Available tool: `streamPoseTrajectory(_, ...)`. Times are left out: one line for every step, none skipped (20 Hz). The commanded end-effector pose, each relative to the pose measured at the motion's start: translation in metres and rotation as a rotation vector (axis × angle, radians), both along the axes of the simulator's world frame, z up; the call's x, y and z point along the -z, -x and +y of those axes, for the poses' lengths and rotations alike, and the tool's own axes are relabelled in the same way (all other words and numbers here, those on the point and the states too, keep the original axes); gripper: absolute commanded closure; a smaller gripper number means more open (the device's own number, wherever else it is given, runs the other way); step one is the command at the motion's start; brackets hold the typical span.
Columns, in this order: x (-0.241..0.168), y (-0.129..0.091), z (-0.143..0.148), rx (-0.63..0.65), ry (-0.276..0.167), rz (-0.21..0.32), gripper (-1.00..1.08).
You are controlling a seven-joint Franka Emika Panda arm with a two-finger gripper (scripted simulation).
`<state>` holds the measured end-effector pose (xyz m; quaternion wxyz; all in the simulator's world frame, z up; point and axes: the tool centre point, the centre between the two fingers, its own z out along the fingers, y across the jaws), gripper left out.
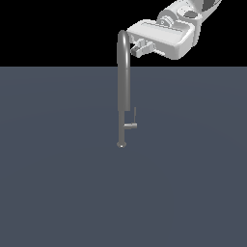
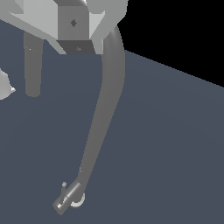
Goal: Turn on the faucet by rotating a designated handle.
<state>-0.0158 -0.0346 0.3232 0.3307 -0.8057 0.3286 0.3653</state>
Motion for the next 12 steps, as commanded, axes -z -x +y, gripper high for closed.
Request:
streamPoseTrajectory(0.017, -0.01, -0.003, 0.048, -0.047, 0.05, 1.08)
streamPoseTrajectory(0.024, -0.013, -0.004, 0.068, -0.066, 0.07, 1.08)
streamPoseTrajectory(0.031, -0.017, -0.005, 0.088, -0.085, 0.091, 1.08)
streamPoseTrajectory(0.039, -0.02, -0.006, 0.108, -0.105, 0.113, 1.08)
streamPoseTrajectory(0.047, -0.024, -0.007, 0.129, -0.125, 0.135, 1.08)
streamPoseTrajectory(0.055, -0.027, -0.008, 0.151, -0.146, 0.157, 1.08)
streamPoseTrajectory(0.063, -0.03, -0.009, 0.173, -0.167, 0.18, 1.08)
streamPoseTrajectory(0.072, -0.033, -0.009, 0.196, -0.188, 0.204, 1.08)
streamPoseTrajectory(0.08, -0.035, -0.01, 0.218, -0.209, 0.226, 1.08)
streamPoseTrajectory(0.089, -0.038, -0.01, 0.239, -0.229, 0.249, 1.08)
streamPoseTrajectory(0.097, -0.04, -0.01, 0.26, -0.249, 0.27, 1.08)
streamPoseTrajectory(0.104, -0.042, -0.01, 0.28, -0.268, 0.291, 1.08)
